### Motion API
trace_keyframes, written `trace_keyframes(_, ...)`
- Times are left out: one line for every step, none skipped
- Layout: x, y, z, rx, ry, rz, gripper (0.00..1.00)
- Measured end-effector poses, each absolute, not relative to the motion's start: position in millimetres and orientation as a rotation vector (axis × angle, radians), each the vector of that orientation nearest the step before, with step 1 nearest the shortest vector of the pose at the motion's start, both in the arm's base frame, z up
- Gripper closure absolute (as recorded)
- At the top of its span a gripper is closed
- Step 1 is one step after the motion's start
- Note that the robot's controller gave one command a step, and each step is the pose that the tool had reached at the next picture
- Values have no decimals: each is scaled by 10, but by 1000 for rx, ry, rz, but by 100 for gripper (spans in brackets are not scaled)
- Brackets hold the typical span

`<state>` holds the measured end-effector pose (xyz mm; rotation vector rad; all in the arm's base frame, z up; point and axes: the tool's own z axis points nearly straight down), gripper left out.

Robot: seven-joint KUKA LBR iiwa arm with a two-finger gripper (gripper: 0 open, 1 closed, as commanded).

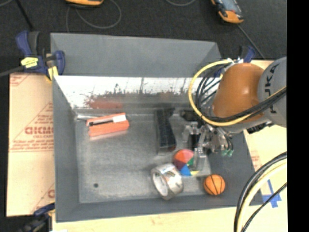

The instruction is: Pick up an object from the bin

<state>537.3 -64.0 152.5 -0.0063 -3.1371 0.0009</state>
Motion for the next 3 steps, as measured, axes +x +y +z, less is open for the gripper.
trace_keyframes(5385, -637, 1567, -3, -3143, 2, 0)
trace_keyframes(5240, -910, 1017, 165, -3144, 3, 0)
trace_keyframes(5181, -986, 760, 177, -3137, 0, 0)
